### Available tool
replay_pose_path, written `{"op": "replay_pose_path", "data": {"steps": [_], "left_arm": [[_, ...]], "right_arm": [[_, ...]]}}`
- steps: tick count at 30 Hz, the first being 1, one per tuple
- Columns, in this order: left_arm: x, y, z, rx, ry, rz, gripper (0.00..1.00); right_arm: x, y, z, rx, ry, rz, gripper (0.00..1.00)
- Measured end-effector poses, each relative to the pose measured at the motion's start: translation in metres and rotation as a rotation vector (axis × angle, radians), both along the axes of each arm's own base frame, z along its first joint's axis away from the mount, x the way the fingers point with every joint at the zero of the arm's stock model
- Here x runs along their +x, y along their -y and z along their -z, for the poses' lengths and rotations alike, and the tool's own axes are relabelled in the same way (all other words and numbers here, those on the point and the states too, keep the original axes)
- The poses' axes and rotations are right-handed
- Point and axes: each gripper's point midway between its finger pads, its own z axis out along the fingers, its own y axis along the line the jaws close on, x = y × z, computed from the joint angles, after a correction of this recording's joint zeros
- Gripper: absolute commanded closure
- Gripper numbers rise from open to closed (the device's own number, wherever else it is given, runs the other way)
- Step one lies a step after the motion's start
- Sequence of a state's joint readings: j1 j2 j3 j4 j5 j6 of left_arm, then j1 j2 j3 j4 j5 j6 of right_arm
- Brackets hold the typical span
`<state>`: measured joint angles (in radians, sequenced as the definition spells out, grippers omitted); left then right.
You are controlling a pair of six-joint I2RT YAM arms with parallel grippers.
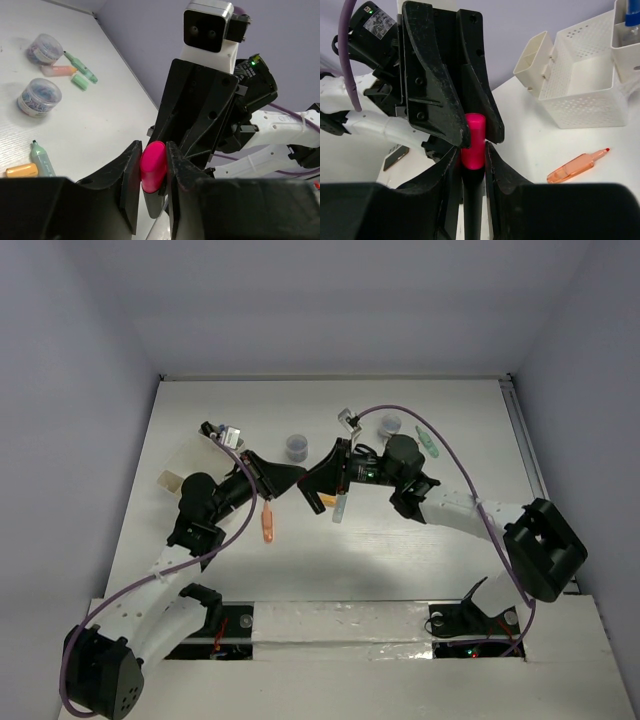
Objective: Sort the stationery into containers
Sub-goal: Place the pen in the storage box.
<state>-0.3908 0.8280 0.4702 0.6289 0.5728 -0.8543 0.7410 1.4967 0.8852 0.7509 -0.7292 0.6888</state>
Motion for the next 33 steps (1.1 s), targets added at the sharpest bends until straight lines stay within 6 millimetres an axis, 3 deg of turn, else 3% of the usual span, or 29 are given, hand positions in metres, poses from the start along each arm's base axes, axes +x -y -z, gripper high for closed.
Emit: {"op": "replay_pose_path", "data": {"steps": [5,7,8,9,11,12,15,18,25,30,33], "left_arm": [[-0.001,-0.001,-0.002,-0.005,0.009,-0.005,1.00],[-0.002,-0.002,-0.003,-0.007,0.013,-0.006,1.00],[-0.002,-0.002,-0.004,-0.008,0.015,-0.007,1.00],[-0.002,-0.002,-0.005,-0.009,0.017,-0.009,1.00],[-0.001,-0.004,-0.005,-0.007,0.019,-0.028,1.00],[0.001,-0.006,-0.003,0.001,0.010,-0.041,1.00],[0.010,-0.011,-0.001,0.031,-0.018,-0.101,1.00],[0.024,-0.018,-0.012,0.056,-0.018,-0.170,1.00],[0.059,-0.039,-0.044,0.114,0.021,-0.368,1.00],[0.094,-0.078,-0.059,0.227,0.008,-0.621,1.00],[0.113,-0.104,-0.067,0.305,0.002,-0.768,1.00]], "right_arm": [[-0.002,-0.002,-0.001,0.029,-0.034,-0.030,1.00],[-0.003,-0.002,-0.003,0.038,-0.043,-0.039,0.88],[-0.003,-0.002,-0.004,0.042,-0.047,-0.042,0.79],[-0.004,-0.002,-0.005,0.045,-0.051,-0.046,0.61],[-0.005,-0.001,-0.007,0.053,-0.057,-0.054,0.47],[-0.007,-0.001,-0.008,0.057,-0.056,-0.060,0.36],[-0.010,0.000,-0.008,0.062,-0.054,-0.073,0.20],[-0.012,0.003,-0.002,0.052,-0.062,-0.071,0.11],[-0.024,0.025,-0.003,0.035,-0.037,-0.029,0.00],[-0.032,0.051,-0.012,0.028,0.036,0.075,0.00],[-0.033,0.064,-0.008,-0.007,0.058,0.148,0.00]]}}
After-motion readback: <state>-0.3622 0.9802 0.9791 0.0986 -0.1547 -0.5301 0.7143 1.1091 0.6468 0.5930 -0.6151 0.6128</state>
